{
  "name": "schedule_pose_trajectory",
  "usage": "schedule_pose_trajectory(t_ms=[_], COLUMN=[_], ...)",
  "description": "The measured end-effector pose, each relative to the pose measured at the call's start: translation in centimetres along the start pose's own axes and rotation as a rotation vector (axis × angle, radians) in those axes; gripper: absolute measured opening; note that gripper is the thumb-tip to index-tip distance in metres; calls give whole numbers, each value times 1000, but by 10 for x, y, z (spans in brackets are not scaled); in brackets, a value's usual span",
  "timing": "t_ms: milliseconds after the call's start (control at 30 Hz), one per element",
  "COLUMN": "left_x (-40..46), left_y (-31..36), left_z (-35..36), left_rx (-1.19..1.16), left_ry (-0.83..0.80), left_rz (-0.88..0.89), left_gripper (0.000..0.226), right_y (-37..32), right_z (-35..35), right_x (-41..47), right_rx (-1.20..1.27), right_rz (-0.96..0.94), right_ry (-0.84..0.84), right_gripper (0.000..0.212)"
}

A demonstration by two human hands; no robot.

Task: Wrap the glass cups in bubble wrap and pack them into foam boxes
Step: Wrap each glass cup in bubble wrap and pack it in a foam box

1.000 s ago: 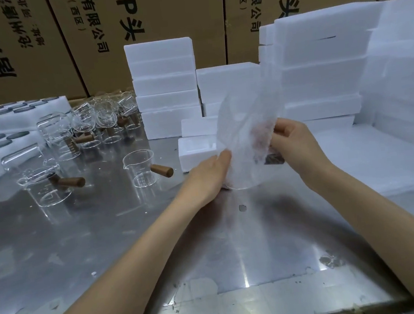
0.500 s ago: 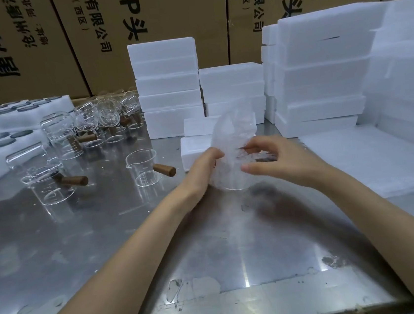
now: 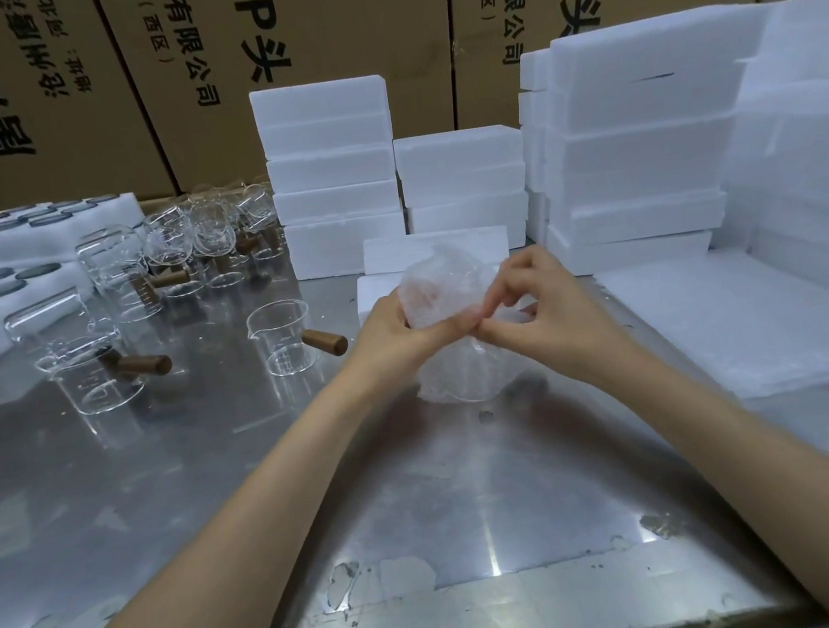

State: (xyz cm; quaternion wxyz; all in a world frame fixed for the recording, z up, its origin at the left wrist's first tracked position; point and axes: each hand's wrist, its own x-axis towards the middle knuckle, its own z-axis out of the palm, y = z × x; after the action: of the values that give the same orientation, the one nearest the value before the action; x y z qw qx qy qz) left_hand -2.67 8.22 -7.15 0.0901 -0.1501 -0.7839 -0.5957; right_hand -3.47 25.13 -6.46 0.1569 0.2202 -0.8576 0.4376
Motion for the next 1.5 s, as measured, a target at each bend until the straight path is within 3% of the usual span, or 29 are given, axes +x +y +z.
schedule_pose_trajectory(t_ms=[133,167,267,300,367,433,500,567,667,800,867,933,1133,1300,1400,1500], left_x=[0,1,4,6,8,5,1,0,3,-5,-11,-15,-14,-8,-2,0], left_y=[2,2,2,2,3,5,3,-2,-1,11,14,13,11,3,-1,0], left_z=[0,0,-2,-3,-4,-7,-11,-16,-18,-11,-8,-3,-3,2,5,10], left_rx=[14,37,93,127,229,203,98,29,20,200,403,552,627,769,918,991], left_ry=[-88,-87,-58,-63,-99,-169,-308,-385,-266,38,60,28,45,-108,-120,-92], left_rz=[38,48,39,37,62,52,40,7,-29,378,514,521,544,489,520,497], left_gripper=[40,42,55,50,18,7,20,19,46,32,25,30,37,51,58,64], right_y=[-4,-5,-10,-10,-11,-12,-10,-9,-6,-3,-2,-1,-4,2,5,5], right_z=[-4,-5,-10,-11,-13,-16,-16,-17,-16,-14,-13,-15,-11,-7,-8,-4], right_x=[-2,-2,-3,-3,-3,-4,-4,-3,-3,-3,-4,-4,-6,-4,-4,-4], right_rx=[184,226,340,356,350,319,284,211,95,-182,-285,-376,-505,-365,-185,-131], right_rz=[53,62,53,48,39,34,41,33,-23,-71,-68,-71,-127,-114,-113,-78], right_ry=[-86,-120,-139,-134,-172,-243,-291,-286,-265,-274,-259,-240,-256,-104,78,151], right_gripper=[51,50,21,16,12,13,24,41,53,51,48,46,42,33,15,16])
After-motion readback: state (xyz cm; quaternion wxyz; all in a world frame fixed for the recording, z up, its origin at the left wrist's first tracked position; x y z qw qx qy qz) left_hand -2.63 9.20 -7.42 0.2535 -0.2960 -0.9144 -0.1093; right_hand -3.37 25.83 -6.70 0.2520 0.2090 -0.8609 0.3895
